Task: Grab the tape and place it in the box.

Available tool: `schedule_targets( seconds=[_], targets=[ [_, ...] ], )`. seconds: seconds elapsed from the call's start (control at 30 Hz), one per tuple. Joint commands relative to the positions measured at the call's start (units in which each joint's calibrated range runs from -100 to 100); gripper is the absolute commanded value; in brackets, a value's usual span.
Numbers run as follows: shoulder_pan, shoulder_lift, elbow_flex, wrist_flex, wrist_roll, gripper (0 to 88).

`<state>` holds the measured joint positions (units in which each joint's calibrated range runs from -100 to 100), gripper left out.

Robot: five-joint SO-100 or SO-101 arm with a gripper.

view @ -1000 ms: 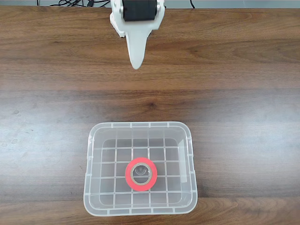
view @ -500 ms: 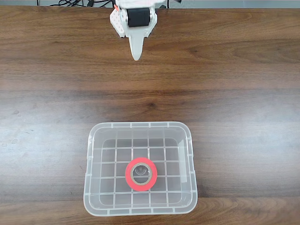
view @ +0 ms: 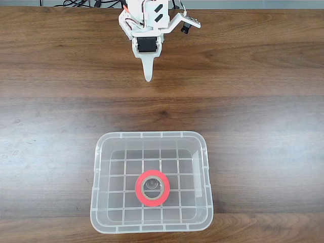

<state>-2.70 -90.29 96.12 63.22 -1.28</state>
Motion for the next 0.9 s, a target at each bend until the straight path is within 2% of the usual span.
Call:
schedule_targets(
  seconds=[0.0, 0.87],
  targets=[
    [-0.59, -8.58, 0.29, 4.33, -0.51, 1.2],
    [0.0, -8.58, 0.29, 5.27, -0.67, 1.4]
  ],
)
